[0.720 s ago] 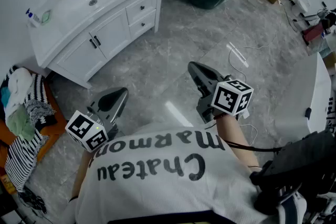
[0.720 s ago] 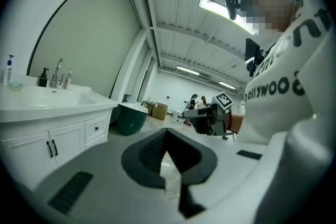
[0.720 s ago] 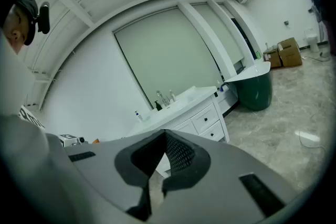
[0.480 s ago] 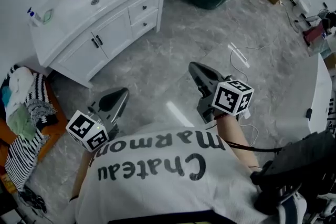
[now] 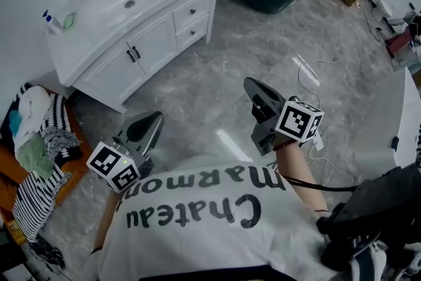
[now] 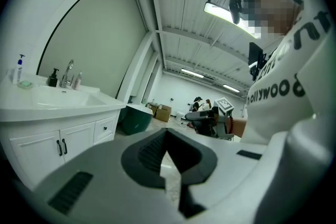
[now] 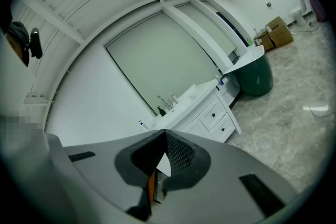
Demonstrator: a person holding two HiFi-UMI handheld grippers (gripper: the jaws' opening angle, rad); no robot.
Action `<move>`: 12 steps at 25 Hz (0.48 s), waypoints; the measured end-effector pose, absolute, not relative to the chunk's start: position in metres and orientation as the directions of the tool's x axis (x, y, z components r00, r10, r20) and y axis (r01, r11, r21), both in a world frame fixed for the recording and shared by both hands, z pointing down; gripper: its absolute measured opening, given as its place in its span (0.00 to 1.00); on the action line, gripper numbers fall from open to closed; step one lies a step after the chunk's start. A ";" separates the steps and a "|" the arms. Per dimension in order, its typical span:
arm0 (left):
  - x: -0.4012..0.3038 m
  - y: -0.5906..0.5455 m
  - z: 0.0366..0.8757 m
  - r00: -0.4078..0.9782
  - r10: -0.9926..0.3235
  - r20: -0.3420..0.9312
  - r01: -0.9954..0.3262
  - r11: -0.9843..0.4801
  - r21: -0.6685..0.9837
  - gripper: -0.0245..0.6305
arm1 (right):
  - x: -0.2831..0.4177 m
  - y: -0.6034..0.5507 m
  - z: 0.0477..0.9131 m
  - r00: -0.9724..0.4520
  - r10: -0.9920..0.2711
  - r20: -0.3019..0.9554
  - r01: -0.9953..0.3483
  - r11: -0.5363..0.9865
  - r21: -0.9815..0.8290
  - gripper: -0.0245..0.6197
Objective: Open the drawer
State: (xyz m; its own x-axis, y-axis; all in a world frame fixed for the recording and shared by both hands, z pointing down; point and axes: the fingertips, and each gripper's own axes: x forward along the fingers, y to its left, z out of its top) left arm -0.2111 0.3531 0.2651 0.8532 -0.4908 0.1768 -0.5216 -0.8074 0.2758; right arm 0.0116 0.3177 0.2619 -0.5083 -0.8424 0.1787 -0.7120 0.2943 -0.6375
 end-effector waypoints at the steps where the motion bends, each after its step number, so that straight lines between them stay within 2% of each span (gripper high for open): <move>1: -0.215 0.353 0.267 0.858 -0.484 0.172 -0.513 -0.810 0.282 0.05 | 0.007 0.318 0.264 -0.511 -0.841 0.177 -0.710 0.297 -0.639 0.05; 7: -0.224 0.345 0.287 0.868 -0.451 0.209 -0.496 -0.819 0.289 0.05 | 0.009 0.311 0.278 -0.455 -0.849 0.269 -0.811 0.271 -0.518 0.05; 12: -0.218 0.334 0.295 0.870 -0.432 0.238 -0.487 -0.825 0.286 0.05 | 0.016 0.289 0.286 -0.443 -0.851 0.283 -0.807 0.241 -0.539 0.05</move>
